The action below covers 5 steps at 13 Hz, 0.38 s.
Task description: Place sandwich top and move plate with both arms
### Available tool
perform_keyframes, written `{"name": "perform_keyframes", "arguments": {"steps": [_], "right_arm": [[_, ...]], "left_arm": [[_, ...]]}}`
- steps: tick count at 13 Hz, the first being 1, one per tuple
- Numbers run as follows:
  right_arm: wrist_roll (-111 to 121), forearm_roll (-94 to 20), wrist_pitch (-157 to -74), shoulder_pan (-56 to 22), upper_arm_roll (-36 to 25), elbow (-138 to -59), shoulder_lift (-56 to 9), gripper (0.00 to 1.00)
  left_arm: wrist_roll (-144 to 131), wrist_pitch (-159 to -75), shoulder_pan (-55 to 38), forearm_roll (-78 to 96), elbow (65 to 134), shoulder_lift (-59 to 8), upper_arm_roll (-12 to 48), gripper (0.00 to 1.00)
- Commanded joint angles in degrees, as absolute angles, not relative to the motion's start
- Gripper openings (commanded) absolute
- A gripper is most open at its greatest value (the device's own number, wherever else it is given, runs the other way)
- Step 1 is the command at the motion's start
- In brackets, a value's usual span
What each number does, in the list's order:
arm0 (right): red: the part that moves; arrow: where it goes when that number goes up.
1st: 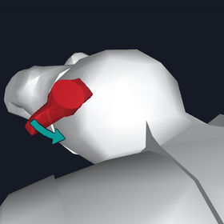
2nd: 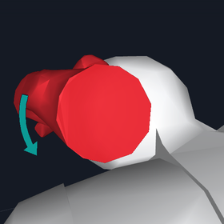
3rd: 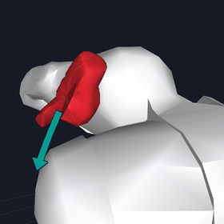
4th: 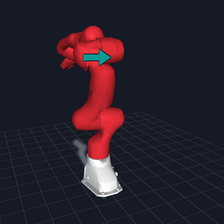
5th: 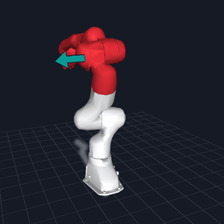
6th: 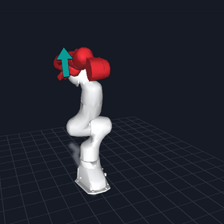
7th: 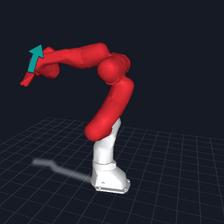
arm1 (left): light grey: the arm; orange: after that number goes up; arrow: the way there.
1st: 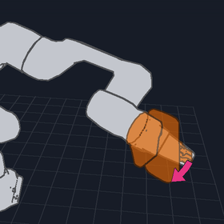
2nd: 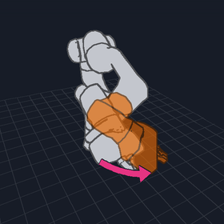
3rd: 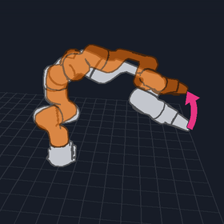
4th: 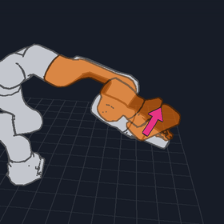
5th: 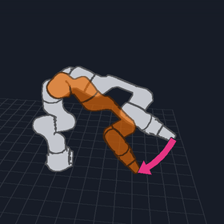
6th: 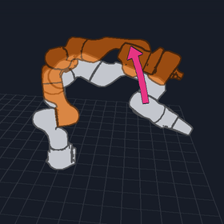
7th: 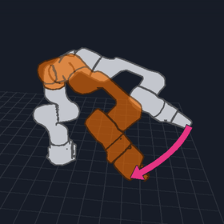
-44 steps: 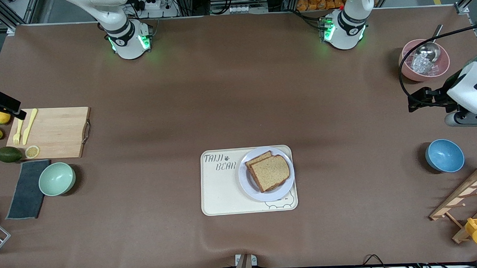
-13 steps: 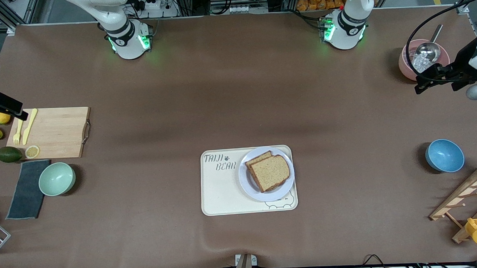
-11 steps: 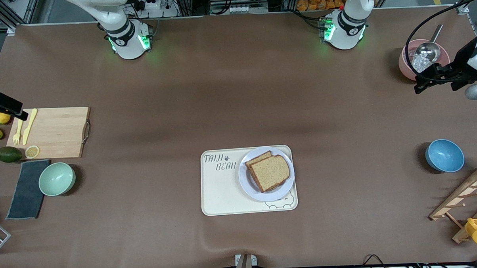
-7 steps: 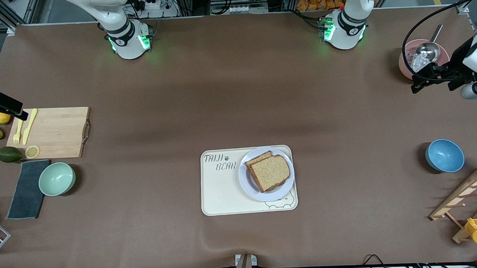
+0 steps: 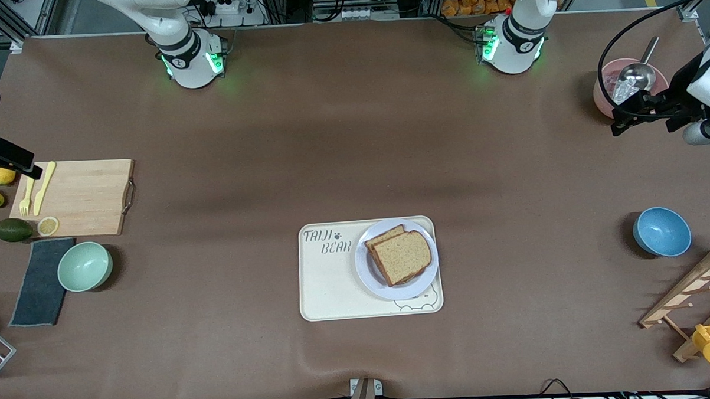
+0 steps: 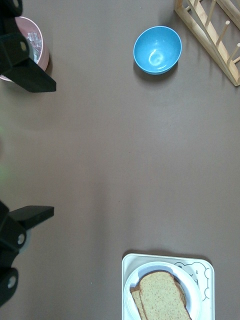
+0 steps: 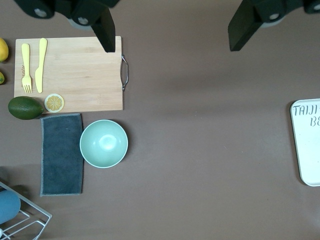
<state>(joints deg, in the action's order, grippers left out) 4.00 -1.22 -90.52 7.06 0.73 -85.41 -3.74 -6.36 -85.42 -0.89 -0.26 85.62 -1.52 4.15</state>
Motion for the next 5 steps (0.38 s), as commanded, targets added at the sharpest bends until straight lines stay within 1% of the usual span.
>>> {"name": "perform_keyframes", "arguments": {"steps": [1,5], "right_arm": [[4.4,-1.2,-90.2,8.1,1.4,-84.9,-4.0,1.00],[4.4,-1.3,-90.1,8.0,1.4,-85.1,-4.0,1.00]], "left_arm": [[-5.7,-85.1,-1.5,0.6,86.3,-0.1,3.3,1.00],[-6.2,-84.2,-1.5,0.6,86.4,0.4,3.3,1.00]]}}
